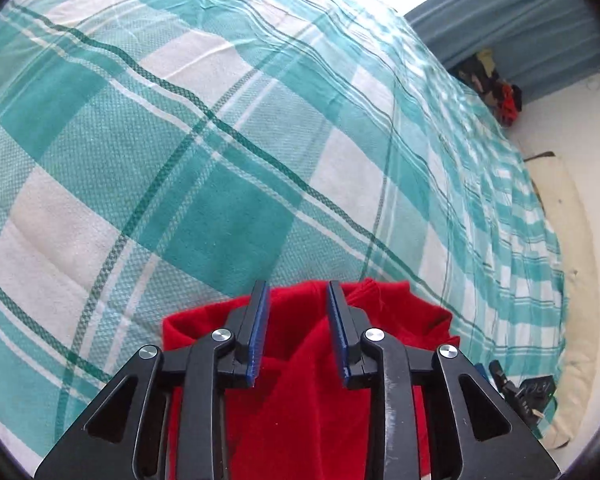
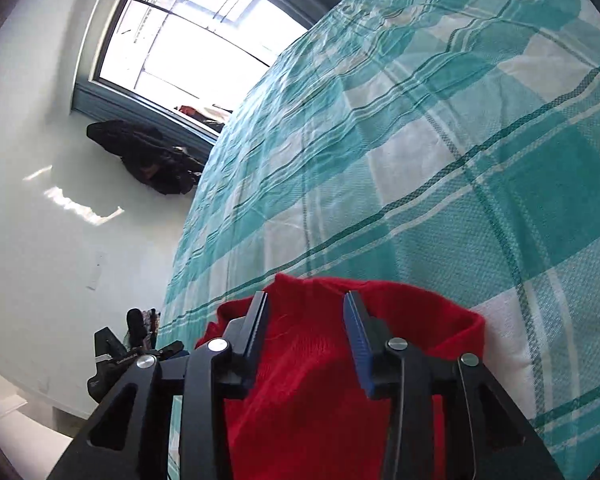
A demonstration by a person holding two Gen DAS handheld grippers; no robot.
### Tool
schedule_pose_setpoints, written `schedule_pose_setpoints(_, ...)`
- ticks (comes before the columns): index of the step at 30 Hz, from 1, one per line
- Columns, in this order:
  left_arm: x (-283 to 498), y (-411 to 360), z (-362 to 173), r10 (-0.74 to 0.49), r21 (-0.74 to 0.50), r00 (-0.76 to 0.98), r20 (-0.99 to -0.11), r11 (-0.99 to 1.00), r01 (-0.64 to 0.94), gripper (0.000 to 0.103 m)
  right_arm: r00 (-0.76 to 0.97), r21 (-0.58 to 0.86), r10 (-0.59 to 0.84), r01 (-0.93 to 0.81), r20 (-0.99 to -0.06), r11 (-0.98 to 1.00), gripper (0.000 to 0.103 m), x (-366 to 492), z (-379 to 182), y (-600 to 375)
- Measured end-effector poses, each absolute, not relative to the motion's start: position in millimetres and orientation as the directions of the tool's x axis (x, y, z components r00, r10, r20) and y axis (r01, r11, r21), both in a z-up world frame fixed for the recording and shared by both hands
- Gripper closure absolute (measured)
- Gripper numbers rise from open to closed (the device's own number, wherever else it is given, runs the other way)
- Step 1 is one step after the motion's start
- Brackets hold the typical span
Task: Fold small clothes
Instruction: 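Grasp the hem with both tools and lift it toward the collar, then lay the hem over the collar and open both tools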
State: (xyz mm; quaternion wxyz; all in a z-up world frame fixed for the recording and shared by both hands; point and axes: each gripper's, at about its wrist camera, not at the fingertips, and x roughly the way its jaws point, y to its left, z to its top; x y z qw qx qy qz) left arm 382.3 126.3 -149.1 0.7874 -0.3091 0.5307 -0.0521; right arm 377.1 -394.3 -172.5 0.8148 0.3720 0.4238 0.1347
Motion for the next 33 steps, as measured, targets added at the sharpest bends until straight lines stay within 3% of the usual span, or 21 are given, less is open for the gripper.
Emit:
schedule_pose_setpoints(4,353,127,-131,-0.378,-0.474,0.493,-0.784,0.877,-0.082,0.045,0.594,0.646,0.520,-0.001,-0.613,0.763,0.061,366,-167,-403)
schedule_pose_setpoints(8,374,99,-138,-0.414,-0.440,0.435,-0.800,0.897,0.045,0.044,0.519,0.556,0.528,-0.116,-0.672,0.823,0.061,357,-172,-395)
schedule_pose_setpoints(13,407,50,-157,-0.345,-0.304,0.329,-0.879,0.937,0.169,0.039,0.467,0.432,0.465,-0.184,-0.752,0.883,0.059,380,-180,-373)
schedule_pose_setpoints(14,411,41,-162,-0.302,-0.253,0.314,-0.900,0.949,0.188,0.041,0.449,0.411,0.451,-0.190,-0.772,0.892,0.058,387,-183,-367)
schedule_pose_setpoints(15,411,33,-164,-0.252,-0.190,0.317,-0.914,0.958,0.215,0.056,0.435,0.379,0.427,-0.197,-0.792,0.904,0.058,394,-187,-360)
schedule_pose_setpoints(16,411,26,-164,-0.214,-0.137,0.326,-0.921,0.960,0.244,0.091,0.424,0.344,0.405,-0.217,-0.810,0.914,0.058,399,-190,-352)
schedule_pose_setpoints(17,411,22,-162,-0.202,-0.117,0.324,-0.924,0.957,0.265,0.097,0.411,0.319,0.397,-0.248,-0.821,0.915,0.058,404,-193,-343)
schedule_pose_setpoints(18,410,23,-156,-0.204,-0.114,0.347,-0.915,0.958,0.262,0.098,0.392,0.303,0.396,-0.279,-0.830,0.911,0.064,408,-195,-334)
schedule_pose_setpoints(19,409,30,-148,-0.214,-0.126,0.381,-0.899,0.962,0.242,0.100,0.391,0.253,0.358,-0.296,-0.848,0.921,0.100,410,-195,-326)
schedule_pose_setpoints(20,409,40,-142,-0.221,-0.149,0.409,-0.885,0.968,0.201,0.101,0.412,0.190,0.299,-0.283,-0.861,0.940,0.098,410,-191,-324)
schedule_pose_setpoints(25,428,76,-172,-0.245,-0.265,0.364,-0.898,0.964,-0.005,0.098,0.440,0.176,0.224,-0.148,-0.870,0.973,0.098,418,-203,-347)
schedule_pose_setpoints(27,426,77,-170,-0.246,-0.277,0.367,-0.897,0.960,-0.033,0.090,0.436,0.178,0.221,-0.137,-0.873,0.974,0.089,420,-206,-343)
schedule_pose_setpoints(28,422,79,-164,-0.251,-0.286,0.374,-0.893,0.957,-0.039,0.080,0.440,0.173,0.210,-0.124,-0.873,0.977,0.072,420,-204,-343)
schedule_pose_setpoints(29,416,82,-155,-0.248,-0.286,0.396,-0.884,0.958,-0.038,0.075,0.447,0.167,0.198,-0.109,-0.873,0.980,0.046,419,-200,-344)
schedule_pose_setpoints(30,407,85,-142,-0.225,-0.264,0.433,-0.873,0.964,-0.031,0.073,0.467,0.169,0.196,-0.100,-0.862,0.980,0.038,415,-192,-348)
schedule_pose_setpoints(33,369,91,-104,-0.164,-0.184,0.544,-0.823,0.983,0.018,0.072,0.559,0.150,0.194,-0.123,-0.806,0.981,0.038,392,-153,-357)
